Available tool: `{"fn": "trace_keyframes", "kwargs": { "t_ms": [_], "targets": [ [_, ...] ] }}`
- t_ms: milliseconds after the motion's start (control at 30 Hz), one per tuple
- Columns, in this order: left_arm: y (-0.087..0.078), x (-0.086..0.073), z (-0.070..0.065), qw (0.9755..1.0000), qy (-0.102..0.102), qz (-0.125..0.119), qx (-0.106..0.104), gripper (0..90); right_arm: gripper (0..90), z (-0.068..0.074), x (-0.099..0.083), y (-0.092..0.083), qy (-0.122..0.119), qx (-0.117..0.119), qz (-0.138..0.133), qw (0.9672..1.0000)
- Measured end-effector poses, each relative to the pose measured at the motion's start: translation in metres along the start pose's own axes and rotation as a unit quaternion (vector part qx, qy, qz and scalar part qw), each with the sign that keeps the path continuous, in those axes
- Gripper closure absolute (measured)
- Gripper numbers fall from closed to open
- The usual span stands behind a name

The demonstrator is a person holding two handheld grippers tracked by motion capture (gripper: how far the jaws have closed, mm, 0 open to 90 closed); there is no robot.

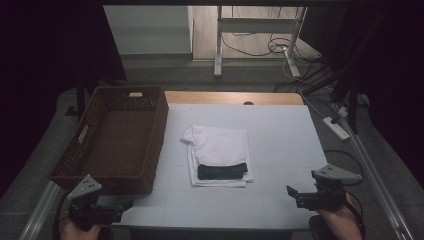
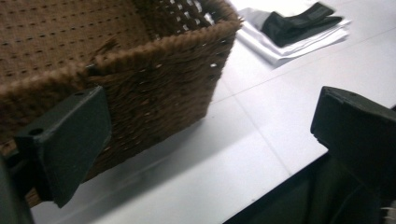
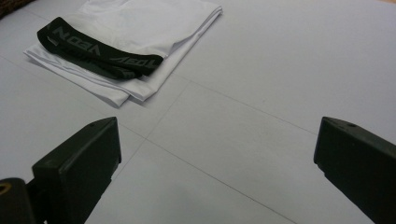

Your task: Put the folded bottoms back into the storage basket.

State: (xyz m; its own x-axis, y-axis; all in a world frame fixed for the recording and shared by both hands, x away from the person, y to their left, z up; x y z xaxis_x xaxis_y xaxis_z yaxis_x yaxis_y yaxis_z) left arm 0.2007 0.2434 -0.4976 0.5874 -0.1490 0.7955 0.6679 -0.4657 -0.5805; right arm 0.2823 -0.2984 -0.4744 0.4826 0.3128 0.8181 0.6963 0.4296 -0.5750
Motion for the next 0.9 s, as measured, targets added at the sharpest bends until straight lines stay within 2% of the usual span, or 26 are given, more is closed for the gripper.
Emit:
{"fn": "trace_keyframes", "kwargs": {
  "t_ms": [167,200,300,333,600,767,833,867,900],
  "targets": [
    [0.002,0.000,-0.003,0.9999,0.009,0.006,0.002,0.0,1.9,0.000,0.000,0.000,-0.002,0.000,0.000,1.0000],
    [0.003,0.002,-0.006,0.9999,0.014,0.006,-0.007,0.0,1.9,0.000,0.000,0.000,-0.003,0.000,0.001,1.0000],
    [0.004,0.003,-0.009,0.9996,0.024,0.011,-0.006,0.5,1.9,0.000,0.000,0.000,-0.003,0.000,0.001,1.0000],
    [0.006,0.003,-0.012,0.9993,0.033,0.014,-0.007,0.4,1.9,0.000,0.000,0.000,-0.003,0.001,0.002,1.0000],
    [0.015,0.007,-0.023,0.9987,0.034,0.017,-0.034,0.0,1.9,0.001,0.000,0.001,-0.006,0.001,0.004,1.0000],
    [0.019,0.009,-0.028,0.9983,0.037,0.017,-0.041,0.0,1.9,0.001,0.000,0.001,-0.008,0.002,0.004,1.0000],
    [0.022,0.010,-0.031,0.9980,0.038,0.016,-0.048,0.0,1.9,0.002,0.000,0.001,-0.009,0.002,0.005,0.9999],
    [0.026,0.012,-0.035,0.9972,0.042,0.018,-0.059,0.0,1.9,0.002,0.000,0.001,-0.010,0.003,0.005,0.9999],
    [0.026,0.012,-0.035,0.9972,0.042,0.018,-0.059,0.0,1.9,0.002,0.000,0.001,-0.010,0.003,0.005,0.9999]
  ]
}}
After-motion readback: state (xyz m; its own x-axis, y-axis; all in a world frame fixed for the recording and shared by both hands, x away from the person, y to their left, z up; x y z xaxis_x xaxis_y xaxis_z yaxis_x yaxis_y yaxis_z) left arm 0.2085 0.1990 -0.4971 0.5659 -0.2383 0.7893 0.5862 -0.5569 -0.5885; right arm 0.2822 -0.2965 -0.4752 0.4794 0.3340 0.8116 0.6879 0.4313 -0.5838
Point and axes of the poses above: each handheld gripper's, and its own axes: y roughly forward along the jaws, x roughly out of its top, z roughly to its left, the point moved 5 cm from there along y, roughly forward along the jaws, and after that the axes turned 4 degrees about -z, right-handed, at the moved point
